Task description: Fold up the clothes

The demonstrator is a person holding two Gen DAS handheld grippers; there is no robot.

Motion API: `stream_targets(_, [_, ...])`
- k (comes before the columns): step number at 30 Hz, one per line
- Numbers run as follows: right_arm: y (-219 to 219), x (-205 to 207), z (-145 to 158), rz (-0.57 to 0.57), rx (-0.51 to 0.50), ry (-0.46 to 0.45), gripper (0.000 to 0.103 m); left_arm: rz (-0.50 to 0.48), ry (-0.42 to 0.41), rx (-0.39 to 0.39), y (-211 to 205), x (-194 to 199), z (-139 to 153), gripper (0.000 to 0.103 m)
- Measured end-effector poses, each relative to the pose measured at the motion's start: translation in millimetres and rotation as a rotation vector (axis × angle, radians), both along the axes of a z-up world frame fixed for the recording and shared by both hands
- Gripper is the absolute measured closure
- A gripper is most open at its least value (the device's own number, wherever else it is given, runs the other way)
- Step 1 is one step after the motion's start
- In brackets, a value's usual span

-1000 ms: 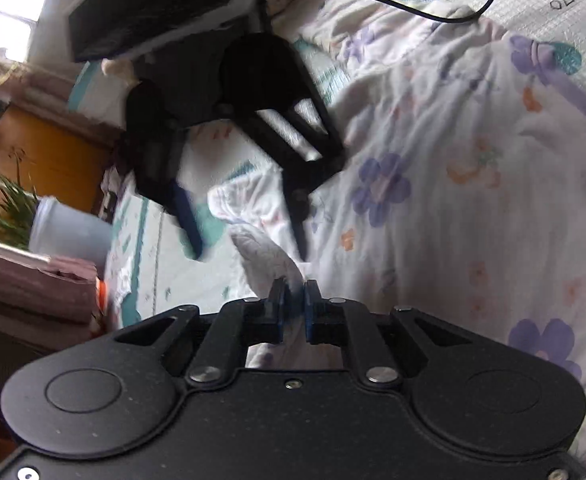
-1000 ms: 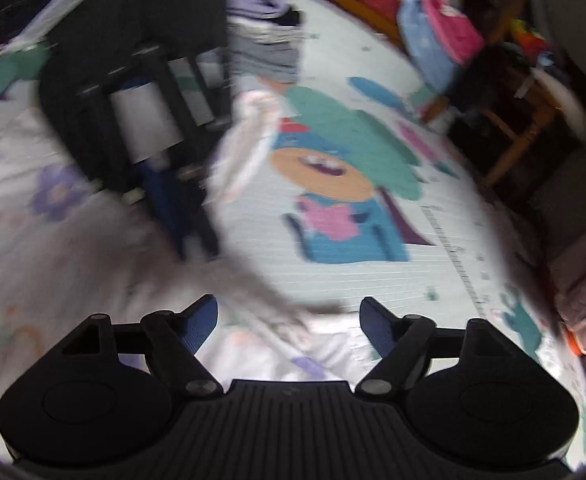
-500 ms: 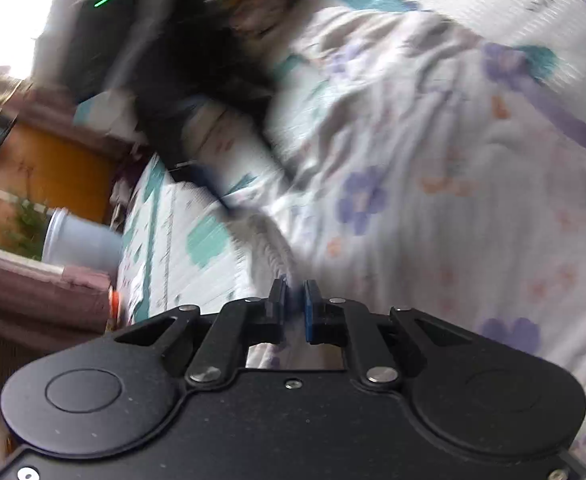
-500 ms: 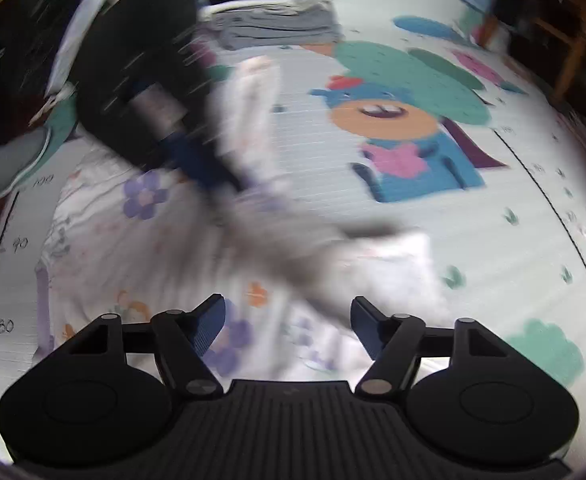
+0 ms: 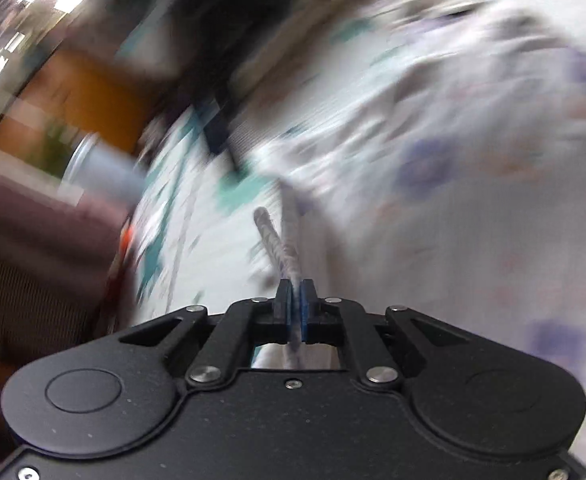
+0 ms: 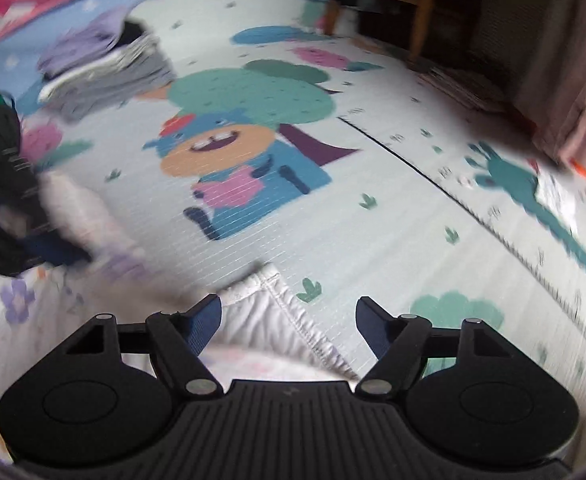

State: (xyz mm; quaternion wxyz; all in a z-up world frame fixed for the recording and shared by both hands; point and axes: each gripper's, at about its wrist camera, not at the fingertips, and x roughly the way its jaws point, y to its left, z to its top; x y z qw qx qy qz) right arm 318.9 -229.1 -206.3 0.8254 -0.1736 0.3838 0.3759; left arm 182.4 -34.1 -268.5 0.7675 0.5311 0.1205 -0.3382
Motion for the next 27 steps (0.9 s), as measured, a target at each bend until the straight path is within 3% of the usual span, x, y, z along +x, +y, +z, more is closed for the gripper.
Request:
stream_targets(2, [-4.1, -3.4, -3.8, -0.017, 0.011, 0.009, 0.029, 0.073, -0.026, -0.024, 3.9, 31.3, -5.6, 0.099])
stream_targets(5, [-2.1, -7.5, -11.2, -0.011, 0.000, 0.014, 0.029, 0.129, 0.058, -0.090, 10.7, 57.9, 2.4, 0.092])
stream_targets(7, [-0.1, -9.3, -14.3, -0.008, -0.005, 0.007, 0.029, 0.175, 0.209, -0.177, 15.3, 71.9, 17.0, 0.092])
stream_targets(8, [0.8, -7.8, -15.7, -0.008, 0.001, 0.009, 0.029, 0.191, 0.324, -0.242, 19.2, 82.1, 24.2, 0.082])
stream_targets(9, [1.7, -5.4, -16.7, -0.011, 0.009, 0.010, 0.029, 0.205, 0.447, -0.309, 23.3, 92.9, 31.4, 0.060])
stream_targets(10, [1.8, -1.5, -17.5, -0.023, 0.026, 0.016, 0.029, 0.205, 0.536, -0.366, 27.3, 102.4, 37.3, 0.051])
stream_targets(11, [0.5, 5.0, -17.7, -0.050, 0.060, 0.032, 0.029, 0.208, 0.593, -0.398, 28.8, 111.2, 41.5, 0.049])
stream_targets(12, [-2.8, 13.1, -17.7, -0.088, 0.108, 0.055, 0.029, 0.202, 0.621, -0.389, 26.5, 118.4, 42.9, 0.049])
stream_targets(14, [-9.0, 32.3, -21.8, -0.167, 0.184, 0.104, 0.040, 0.176, 0.636, -0.341, 17.8, 131.9, 40.4, 0.049])
stream_targets(17, [-8.8, 65.0, -39.2, -0.272, 0.186, 0.168, 0.054, 0.165, 0.721, -0.246, -0.1, 163.6, 14.6, 0.049])
stream_targets(20, [-5.0, 90.0, -62.5, -0.332, 0.174, 0.235, 0.063, 0.166, 0.806, -0.213, -11.4, 185.8, -6.2, 0.050])
stream_targets(22, [-1.0, 94.9, -72.1, -0.317, 0.179, 0.271, 0.064, 0.181, 0.867, -0.235, -11.9, 194.0, -10.1, 0.050])
stream_targets(26, [16.1, 88.3, -77.7, -0.172, 0.125, 0.285, 0.064, 0.213, 0.969, -0.305, -5.7, 207.3, -12.2, 0.051])
stream_targets(27, [19.9, 88.5, -78.9, -0.161, 0.109, 0.283, 0.064, 0.219, 0.981, -0.314, -4.7, 209.5, -13.0, 0.055])
